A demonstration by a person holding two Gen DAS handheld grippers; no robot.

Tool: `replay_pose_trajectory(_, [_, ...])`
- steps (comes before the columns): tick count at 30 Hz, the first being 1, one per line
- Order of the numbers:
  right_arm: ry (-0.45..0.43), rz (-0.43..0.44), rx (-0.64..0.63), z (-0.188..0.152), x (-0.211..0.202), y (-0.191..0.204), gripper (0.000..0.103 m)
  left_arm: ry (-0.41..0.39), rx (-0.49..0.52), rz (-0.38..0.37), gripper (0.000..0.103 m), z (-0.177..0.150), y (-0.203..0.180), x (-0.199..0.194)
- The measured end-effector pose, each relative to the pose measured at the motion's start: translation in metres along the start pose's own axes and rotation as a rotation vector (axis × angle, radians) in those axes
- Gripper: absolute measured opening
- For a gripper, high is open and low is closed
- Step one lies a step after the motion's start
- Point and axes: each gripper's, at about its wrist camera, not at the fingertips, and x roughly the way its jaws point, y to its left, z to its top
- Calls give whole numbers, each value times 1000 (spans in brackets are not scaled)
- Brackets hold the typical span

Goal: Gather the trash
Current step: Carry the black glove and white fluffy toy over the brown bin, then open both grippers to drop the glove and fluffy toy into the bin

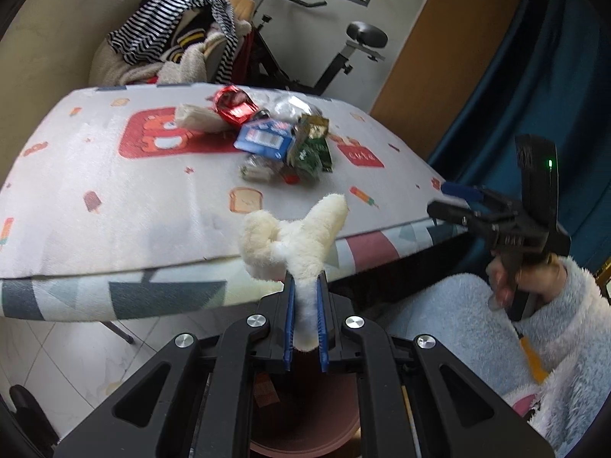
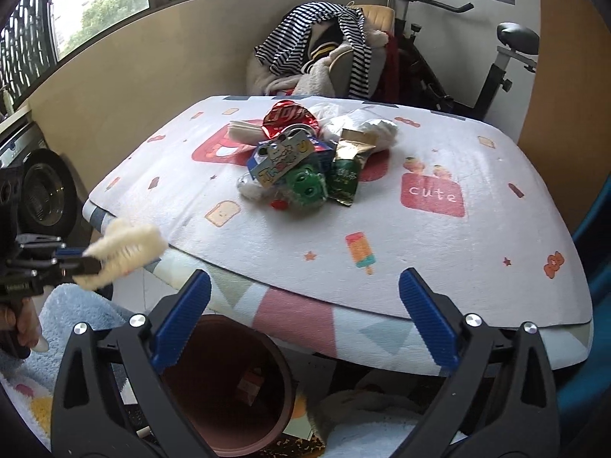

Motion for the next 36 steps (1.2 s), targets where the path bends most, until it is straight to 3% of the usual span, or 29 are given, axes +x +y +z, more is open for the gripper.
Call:
replay_pose_trajectory(26, [24,-18,30,-12,5,-9,97,157,-7,-52,13,-40,-12,44])
replay_pose_trajectory(28, [29,-19,32,-13,6,-9,97,158,-5,-55,19,-40,-13,45])
replay_pose_trajectory(30, [30,-19,31,-14,6,-9,97,151,-2,-50,37,-39,-13,44])
replay_pose_trajectory(36, [37,-22,27,-15,9,-8,97,105,-30,23,75,-34,-5,39])
